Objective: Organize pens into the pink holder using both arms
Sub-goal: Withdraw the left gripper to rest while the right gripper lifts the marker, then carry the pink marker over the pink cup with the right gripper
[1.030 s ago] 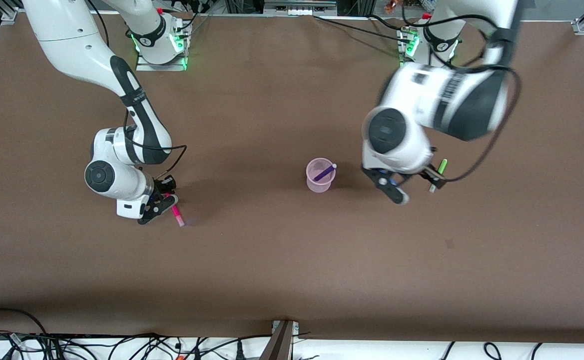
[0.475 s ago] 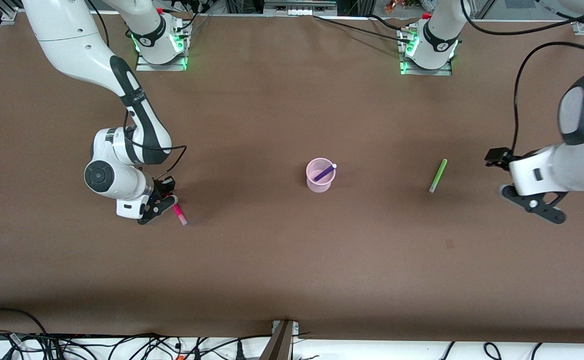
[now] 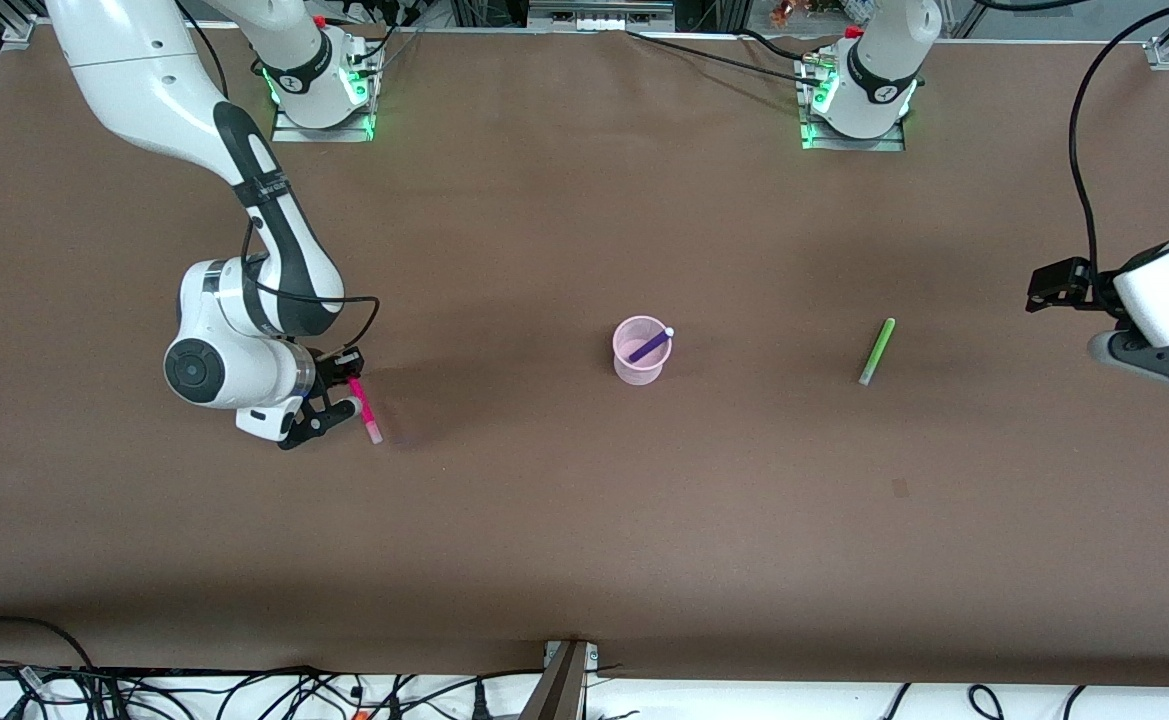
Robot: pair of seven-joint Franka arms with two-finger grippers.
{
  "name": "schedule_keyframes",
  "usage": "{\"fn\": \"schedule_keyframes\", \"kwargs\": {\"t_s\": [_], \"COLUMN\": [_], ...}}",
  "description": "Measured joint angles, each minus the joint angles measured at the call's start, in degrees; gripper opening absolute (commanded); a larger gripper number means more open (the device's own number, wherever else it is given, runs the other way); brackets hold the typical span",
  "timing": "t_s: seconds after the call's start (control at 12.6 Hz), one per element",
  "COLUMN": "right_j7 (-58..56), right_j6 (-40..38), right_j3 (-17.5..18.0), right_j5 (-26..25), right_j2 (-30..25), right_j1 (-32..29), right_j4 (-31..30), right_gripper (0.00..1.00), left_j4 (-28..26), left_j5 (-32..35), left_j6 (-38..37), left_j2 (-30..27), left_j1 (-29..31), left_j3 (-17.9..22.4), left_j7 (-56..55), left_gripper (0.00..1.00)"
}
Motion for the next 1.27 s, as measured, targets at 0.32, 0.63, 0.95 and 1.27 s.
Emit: {"fn": "schedule_keyframes", "kwargs": {"t_s": [0.32,0.63,0.95,1.27], "right_j7": [13.4,32.9,54.3,71.5], "right_j6": [-15.2,-21.7,-21.7,-11.2], "right_j3": [0.4,0.6,0.7,0.8], "right_j5": [7.1,20.0,37.8,53.2], "right_j2": [-0.4,-0.6,-0.6,-0.5], "right_j1": [2.2,5.9,11.2,19.2], "right_j4": [7.2,9.9,10.2,10.2], "right_gripper": [0.00,0.00,0.00,0.00], "left_j4": [-12.5,-23.4,-25.6,-25.6], "left_j5": [-0.5,-1.4,-1.4,-1.4], "left_j6": [10.3,13.6,14.1,14.6], "left_j2": [-9.3,-19.7,-22.4,-21.9], "left_j1": [0.0,0.1,0.1,0.3], "left_j3": [-0.1,-0.5,-1.0,-1.0], "left_j7": [-11.6,-13.6,-15.8,-15.9], "left_gripper": [1.00,1.00,1.00,1.00]}}
